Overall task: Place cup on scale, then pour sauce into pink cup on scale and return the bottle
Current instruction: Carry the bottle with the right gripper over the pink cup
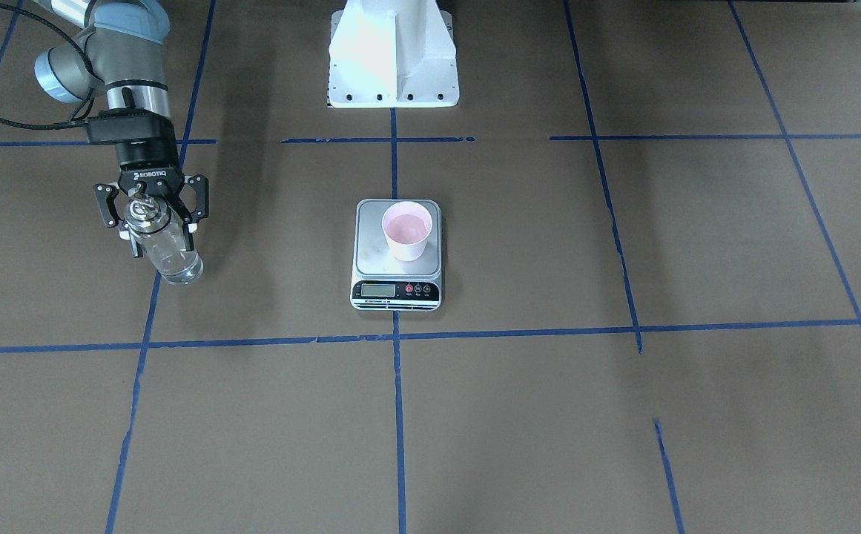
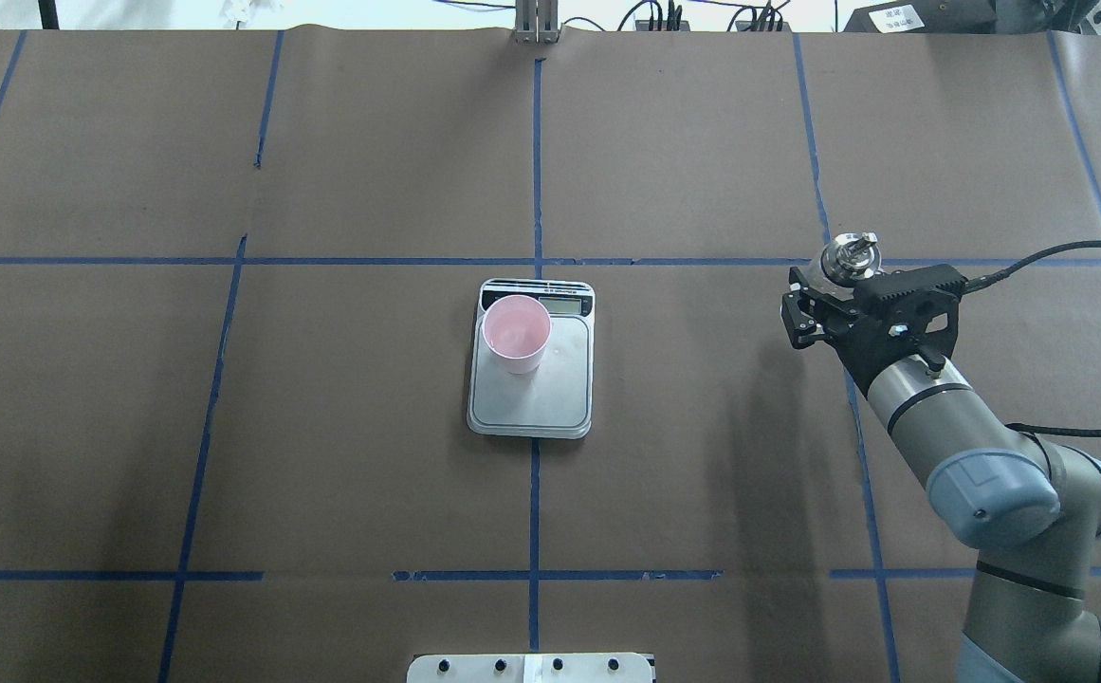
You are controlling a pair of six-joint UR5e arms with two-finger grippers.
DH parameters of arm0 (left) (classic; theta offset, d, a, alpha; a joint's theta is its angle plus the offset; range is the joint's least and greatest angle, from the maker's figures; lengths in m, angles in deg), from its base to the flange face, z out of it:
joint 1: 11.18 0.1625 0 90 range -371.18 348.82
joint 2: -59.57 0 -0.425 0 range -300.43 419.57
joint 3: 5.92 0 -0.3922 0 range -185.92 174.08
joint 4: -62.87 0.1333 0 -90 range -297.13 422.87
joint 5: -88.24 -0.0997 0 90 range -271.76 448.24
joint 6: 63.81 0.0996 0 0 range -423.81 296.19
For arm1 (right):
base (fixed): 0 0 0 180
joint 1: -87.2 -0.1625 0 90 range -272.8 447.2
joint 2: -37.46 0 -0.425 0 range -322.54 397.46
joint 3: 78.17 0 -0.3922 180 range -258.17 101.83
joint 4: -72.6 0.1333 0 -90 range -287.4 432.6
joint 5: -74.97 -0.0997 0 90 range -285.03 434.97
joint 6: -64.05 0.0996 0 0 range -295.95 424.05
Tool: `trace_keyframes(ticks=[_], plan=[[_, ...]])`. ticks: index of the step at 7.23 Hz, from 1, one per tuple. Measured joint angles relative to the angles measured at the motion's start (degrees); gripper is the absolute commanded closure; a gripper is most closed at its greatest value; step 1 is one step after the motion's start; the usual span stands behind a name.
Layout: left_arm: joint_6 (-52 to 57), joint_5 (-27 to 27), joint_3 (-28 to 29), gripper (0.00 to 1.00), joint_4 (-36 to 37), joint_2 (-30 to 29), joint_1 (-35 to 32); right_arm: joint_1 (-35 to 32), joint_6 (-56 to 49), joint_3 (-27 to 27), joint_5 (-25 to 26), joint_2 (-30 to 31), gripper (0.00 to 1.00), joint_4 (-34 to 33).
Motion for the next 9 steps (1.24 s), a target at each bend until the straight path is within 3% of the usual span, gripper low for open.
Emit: trace_keyframes(ticks=[2, 5, 9], plan=[[-0.05, -0.06, 0.10, 0.00, 0.97, 0.36, -0.02, -0.34, -5.28, -0.10, -0.13, -3.21, 1.00, -5.16], [0.03, -0.15, -3.16, 0.00, 6.13, 1.86, -0.15, -0.31, -11.66, -0.45, 1.48, -10.31, 1.00, -19.66], [0.17, -0.10, -3.95, 0.00, 6.76, 2.32, -0.20, 4.28, -20.34, 1.03, 14.36, -25.48, 1.00, -51.25]])
